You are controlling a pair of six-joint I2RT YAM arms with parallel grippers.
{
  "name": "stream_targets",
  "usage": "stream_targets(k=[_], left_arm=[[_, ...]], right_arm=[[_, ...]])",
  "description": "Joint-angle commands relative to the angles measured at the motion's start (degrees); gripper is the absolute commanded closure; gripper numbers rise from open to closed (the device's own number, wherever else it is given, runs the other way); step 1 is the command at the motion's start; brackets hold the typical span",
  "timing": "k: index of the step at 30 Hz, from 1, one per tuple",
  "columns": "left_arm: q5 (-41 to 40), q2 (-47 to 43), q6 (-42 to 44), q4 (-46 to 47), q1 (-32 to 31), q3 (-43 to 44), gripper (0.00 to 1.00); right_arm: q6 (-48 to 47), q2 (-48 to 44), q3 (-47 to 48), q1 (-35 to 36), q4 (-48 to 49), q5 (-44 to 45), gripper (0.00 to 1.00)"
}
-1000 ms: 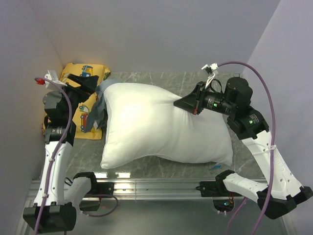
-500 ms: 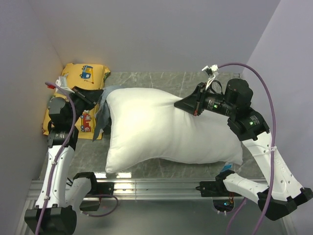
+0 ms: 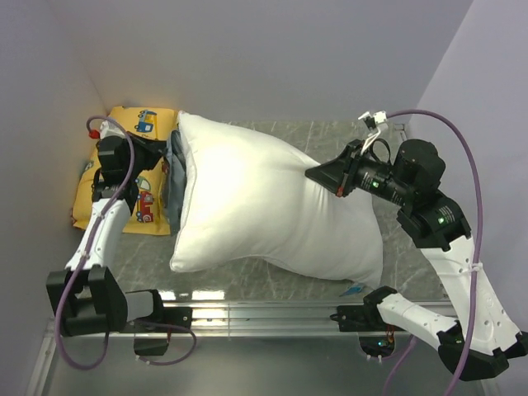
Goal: Remove the pillowcase from the pillow
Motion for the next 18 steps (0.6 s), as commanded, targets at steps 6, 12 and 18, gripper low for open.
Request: stream_targets(k=[6, 12, 18], left_arm=[[-5.9, 6.5, 2.7, 3.5, -4.5, -0.8, 0.99], [-12.9, 8.6, 4.9, 4.1, -12.9, -6.8, 0.92], [-14.1, 10.0, 4.3, 8.3, -16.6, -14.1, 0.77]], right_arm=[[0.3, 4.7, 12.3, -0.5, 4.6, 22.5, 1.00], [0.3, 11.7, 10.4, -0.6, 10.1, 42.9, 1.00], [0.7, 15.7, 0.2, -2.0, 18.1, 57.0, 1.00]])
